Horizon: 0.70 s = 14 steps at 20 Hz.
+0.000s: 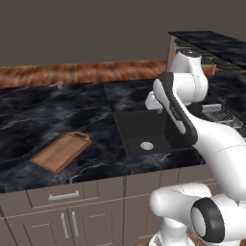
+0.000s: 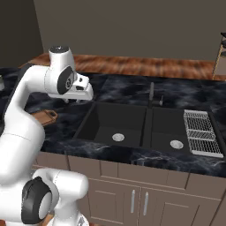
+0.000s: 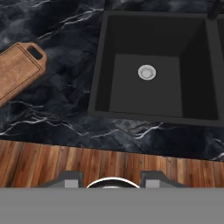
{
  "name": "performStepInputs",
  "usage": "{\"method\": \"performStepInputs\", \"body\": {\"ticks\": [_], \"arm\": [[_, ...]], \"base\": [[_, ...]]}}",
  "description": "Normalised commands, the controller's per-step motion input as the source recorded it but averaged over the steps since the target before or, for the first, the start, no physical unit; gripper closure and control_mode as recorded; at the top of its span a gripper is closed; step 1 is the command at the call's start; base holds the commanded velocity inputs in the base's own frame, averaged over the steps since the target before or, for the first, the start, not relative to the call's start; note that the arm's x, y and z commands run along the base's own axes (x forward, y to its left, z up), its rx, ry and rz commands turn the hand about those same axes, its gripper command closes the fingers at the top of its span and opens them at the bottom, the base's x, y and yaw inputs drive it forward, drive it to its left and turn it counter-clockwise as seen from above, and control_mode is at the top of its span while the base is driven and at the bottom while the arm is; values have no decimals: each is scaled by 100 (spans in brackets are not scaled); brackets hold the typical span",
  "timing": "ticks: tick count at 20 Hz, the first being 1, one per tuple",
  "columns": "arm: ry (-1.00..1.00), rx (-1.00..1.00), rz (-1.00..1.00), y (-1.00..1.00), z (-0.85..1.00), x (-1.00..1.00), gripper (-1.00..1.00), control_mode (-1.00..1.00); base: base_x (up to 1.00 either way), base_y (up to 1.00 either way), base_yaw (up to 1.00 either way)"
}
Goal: Open the drawer on the left and place the cutting tools on the cutting board.
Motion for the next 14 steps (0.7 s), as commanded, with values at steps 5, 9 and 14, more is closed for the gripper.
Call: {"method": "performStepInputs", "body": {"ticks": [5, 9, 14], "arm": [[0, 0, 0, 0, 0, -12, -100, -100], [-2, -2, 3, 19, -9, -53, -100, -100], [-5, -17, 11, 78, -20, -88, -100, -100]], "base": [[0, 0, 0], [0, 0, 0], [0, 0, 0]]}}
